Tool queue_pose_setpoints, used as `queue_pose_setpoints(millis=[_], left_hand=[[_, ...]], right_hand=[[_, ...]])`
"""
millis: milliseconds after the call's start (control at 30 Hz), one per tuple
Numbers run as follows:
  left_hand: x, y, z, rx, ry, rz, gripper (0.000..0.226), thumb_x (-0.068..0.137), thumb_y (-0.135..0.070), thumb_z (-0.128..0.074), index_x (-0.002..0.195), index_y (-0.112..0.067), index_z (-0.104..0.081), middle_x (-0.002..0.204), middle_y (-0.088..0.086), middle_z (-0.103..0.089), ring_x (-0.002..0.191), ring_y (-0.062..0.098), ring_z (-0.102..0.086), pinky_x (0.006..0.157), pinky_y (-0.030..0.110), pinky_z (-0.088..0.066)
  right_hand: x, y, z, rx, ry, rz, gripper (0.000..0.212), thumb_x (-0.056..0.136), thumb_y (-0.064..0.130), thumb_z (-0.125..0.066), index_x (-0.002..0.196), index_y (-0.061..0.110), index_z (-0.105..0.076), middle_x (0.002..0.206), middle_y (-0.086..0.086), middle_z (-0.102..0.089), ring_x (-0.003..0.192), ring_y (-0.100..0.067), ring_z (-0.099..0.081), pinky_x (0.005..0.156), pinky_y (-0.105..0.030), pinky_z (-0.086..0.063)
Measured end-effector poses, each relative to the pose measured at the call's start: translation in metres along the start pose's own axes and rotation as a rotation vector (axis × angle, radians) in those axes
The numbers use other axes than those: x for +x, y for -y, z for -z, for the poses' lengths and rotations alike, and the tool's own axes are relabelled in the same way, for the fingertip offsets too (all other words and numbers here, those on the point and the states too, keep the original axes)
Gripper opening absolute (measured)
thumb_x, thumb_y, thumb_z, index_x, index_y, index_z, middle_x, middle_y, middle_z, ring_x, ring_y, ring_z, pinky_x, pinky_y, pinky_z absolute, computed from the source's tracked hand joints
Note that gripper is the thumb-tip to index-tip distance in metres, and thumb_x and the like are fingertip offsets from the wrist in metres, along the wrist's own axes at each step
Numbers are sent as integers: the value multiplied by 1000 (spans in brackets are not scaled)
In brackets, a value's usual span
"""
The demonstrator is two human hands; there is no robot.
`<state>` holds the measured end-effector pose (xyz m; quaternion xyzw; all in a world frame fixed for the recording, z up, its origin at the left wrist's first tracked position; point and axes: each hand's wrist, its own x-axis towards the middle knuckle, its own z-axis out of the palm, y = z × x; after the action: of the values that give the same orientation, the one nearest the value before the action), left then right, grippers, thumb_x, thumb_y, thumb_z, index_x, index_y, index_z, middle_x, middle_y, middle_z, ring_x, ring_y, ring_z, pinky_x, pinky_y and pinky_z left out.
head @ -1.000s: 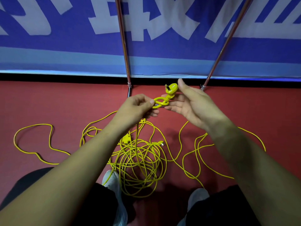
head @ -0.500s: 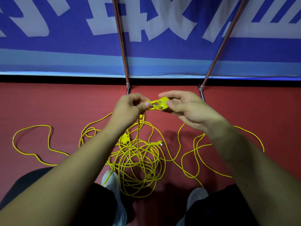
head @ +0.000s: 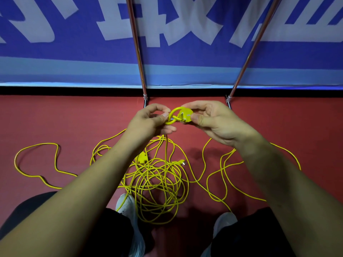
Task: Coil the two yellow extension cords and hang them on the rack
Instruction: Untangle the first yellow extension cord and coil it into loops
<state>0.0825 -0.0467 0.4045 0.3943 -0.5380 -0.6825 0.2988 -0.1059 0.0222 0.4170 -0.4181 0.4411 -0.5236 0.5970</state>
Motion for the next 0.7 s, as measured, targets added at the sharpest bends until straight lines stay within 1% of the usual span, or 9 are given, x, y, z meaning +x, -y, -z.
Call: queue_pose_setpoints(millis=[67, 167, 267, 367, 467, 533, 600, 633, 700], left_hand=[[1, -3, 0, 8, 29, 51, 12, 97, -1, -52, 100, -10, -60, 76, 10, -58, 56, 20, -66, 53, 24, -52], [1, -2, 5, 117, 114, 62, 19, 95, 1, -53, 96, -13, -65, 75, 10, -58, 55, 18, -58, 54, 24, -44], [2, 1, 4, 285, 136, -48, 22, 94, -2, -57, 95, -21, -68, 73, 6, -57, 63, 16, -50, 57, 24, -40], [1, 2, 1, 311, 132, -142, 10, 87, -17, -66, 96, -21, -67, 75, 1, -58, 73, 19, -49, 67, 32, -37], [0, 3, 2, 322, 90, -236, 17, 81, -23, -69, 95, -14, -65, 81, 5, -56, 76, 18, -52, 73, 33, -42], [0, 3, 1, 291, 86, -265, 10, 84, -14, -69, 92, -12, -63, 74, 2, -56, 69, 15, -53, 68, 30, -44], [-1, 4, -3, 280, 92, -269, 11, 88, -4, -66, 90, -13, -60, 65, -5, -59, 64, 14, -55, 64, 29, -48], [-2, 4, -5, 277, 95, -270, 12, 89, -3, -65, 89, -14, -59, 63, -7, -59, 63, 14, -56, 63, 31, -50], [-2, 6, -6, 279, 103, -270, 11, 89, -6, -67, 89, -14, -59, 66, -5, -60, 65, 17, -58, 64, 37, -52]], right_hand=[[0, -1, 0, 27, -23, 14, 31, 78, 1, -60, 109, 0, -59, 89, -4, -72, 85, -13, -67, 80, -19, -52], [0, -4, 0, -66, -68, 23, 22, 88, -12, -52, 103, 3, -59, 89, -11, -66, 79, -15, -64, 78, -20, -53], [2, -4, 0, -210, -116, 40, 23, 91, -12, -51, 99, 7, -60, 93, -17, -59, 75, -20, -61, 76, -25, -53], [3, -2, -3, -288, -153, 66, 22, 91, -9, -54, 97, 11, -60, 98, -20, -56, 69, -19, -64, 72, -27, -55], [5, -2, -8, -452, -198, 93, 19, 92, -6, -56, 97, 11, -57, 91, -15, -58, 63, -18, -66, 69, -28, -54], [6, -3, -11, -555, -249, 113, 16, 91, -5, -57, 95, 11, -55, 83, -7, -61, 60, -20, -65, 66, -28, -52], [7, -4, -12, -610, -312, 122, 15, 91, -3, -58, 92, 12, -55, 75, 0, -62, 57, -18, -64, 60, -24, -51], [8, -5, -12, -630, -337, 126, 15, 91, -1, -59, 90, 14, -55, 73, 1, -62, 55, -17, -64, 57, -22, -51], [8, -8, -12, -646, -380, 129, 15, 91, 3, -62, 87, 16, -54, 73, -1, -63, 54, -18, -65, 54, -25, -50]])
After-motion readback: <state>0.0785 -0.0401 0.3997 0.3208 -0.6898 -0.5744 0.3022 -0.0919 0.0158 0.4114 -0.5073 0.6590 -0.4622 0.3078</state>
